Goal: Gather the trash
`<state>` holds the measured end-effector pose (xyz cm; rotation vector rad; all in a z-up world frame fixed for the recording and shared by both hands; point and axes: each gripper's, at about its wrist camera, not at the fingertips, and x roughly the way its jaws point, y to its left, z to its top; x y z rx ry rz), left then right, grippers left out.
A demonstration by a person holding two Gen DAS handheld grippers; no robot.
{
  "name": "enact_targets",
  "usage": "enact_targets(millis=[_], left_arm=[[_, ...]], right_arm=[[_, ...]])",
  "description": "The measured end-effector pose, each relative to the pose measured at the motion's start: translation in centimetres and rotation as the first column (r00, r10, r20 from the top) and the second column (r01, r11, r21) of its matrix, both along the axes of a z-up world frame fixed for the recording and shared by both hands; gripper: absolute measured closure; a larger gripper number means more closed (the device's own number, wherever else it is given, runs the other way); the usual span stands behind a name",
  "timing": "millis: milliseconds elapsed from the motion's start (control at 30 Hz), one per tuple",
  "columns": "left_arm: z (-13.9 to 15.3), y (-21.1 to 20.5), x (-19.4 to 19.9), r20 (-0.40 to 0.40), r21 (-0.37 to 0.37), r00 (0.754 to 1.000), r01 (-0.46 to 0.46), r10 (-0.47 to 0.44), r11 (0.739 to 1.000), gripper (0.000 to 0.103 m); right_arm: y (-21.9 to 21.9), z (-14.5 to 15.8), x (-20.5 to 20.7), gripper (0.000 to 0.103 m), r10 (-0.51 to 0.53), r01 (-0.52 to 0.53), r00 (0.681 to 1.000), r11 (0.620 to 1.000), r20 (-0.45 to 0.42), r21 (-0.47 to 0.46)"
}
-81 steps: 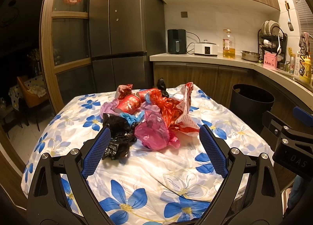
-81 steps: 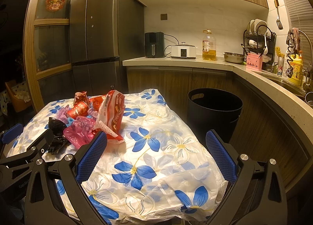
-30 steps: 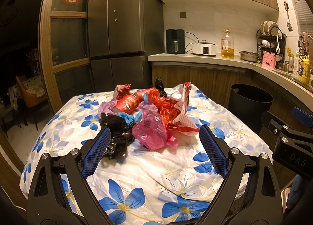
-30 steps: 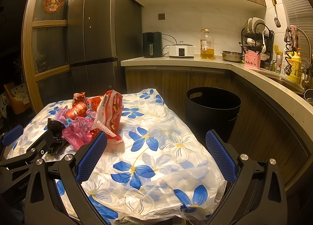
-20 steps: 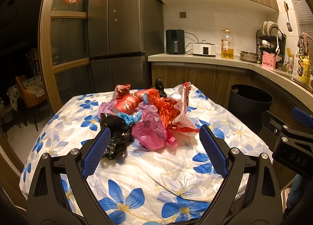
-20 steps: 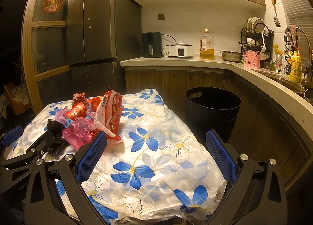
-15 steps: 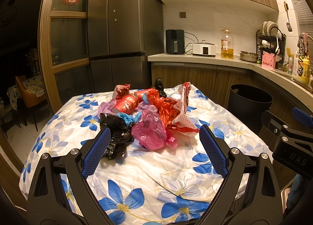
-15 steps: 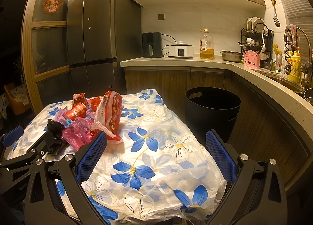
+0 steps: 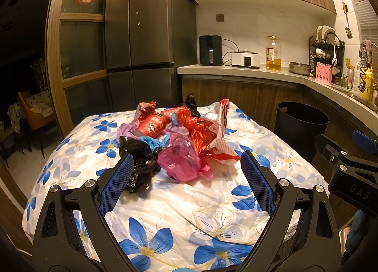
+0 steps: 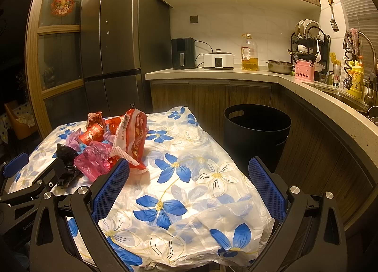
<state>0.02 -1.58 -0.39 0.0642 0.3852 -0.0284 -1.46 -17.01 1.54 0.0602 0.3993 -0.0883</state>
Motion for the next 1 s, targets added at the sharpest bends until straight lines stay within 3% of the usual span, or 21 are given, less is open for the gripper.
enact_targets(millis=[600, 1000], left_arm=[[-0.1, 1.1, 0.4, 0.008, -0.045, 1.000, 0.012, -0.011, 0.999, 0.013], [-3.2, 4.2, 3.3, -0.023, -0.115, 1.000, -0.002, -0.001, 0.993, 0.028]], right_arm=[[-0.1, -0.3, 0.7, 0.005, 0.008, -0.008, 1.000, 1.000, -0.004, 0.012], [0.5, -1.9, 3.2, 0.008, 0.065, -0.065, 0.998, 0.997, 0.001, 0.041]])
